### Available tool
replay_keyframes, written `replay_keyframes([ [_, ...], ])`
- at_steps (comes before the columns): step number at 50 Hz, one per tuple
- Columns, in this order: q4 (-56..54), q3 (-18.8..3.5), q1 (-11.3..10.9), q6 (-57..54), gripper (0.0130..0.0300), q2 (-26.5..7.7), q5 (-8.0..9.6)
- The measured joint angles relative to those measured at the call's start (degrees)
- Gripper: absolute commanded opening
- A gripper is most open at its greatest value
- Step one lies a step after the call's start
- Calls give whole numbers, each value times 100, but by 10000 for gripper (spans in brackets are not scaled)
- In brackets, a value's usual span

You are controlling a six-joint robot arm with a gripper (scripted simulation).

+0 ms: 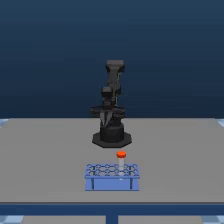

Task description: Pick up the centrifuge tube on the rack

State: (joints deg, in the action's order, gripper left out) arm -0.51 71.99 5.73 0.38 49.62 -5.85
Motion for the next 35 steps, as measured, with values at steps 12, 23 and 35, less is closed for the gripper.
replay_keyframes([
  [12, 0, 0, 0, 0, 300, 0, 0],
  [23, 0, 0, 0, 0, 300, 0, 0],
  [35, -90, -6, -11, -78, 300, -15, -4],
])
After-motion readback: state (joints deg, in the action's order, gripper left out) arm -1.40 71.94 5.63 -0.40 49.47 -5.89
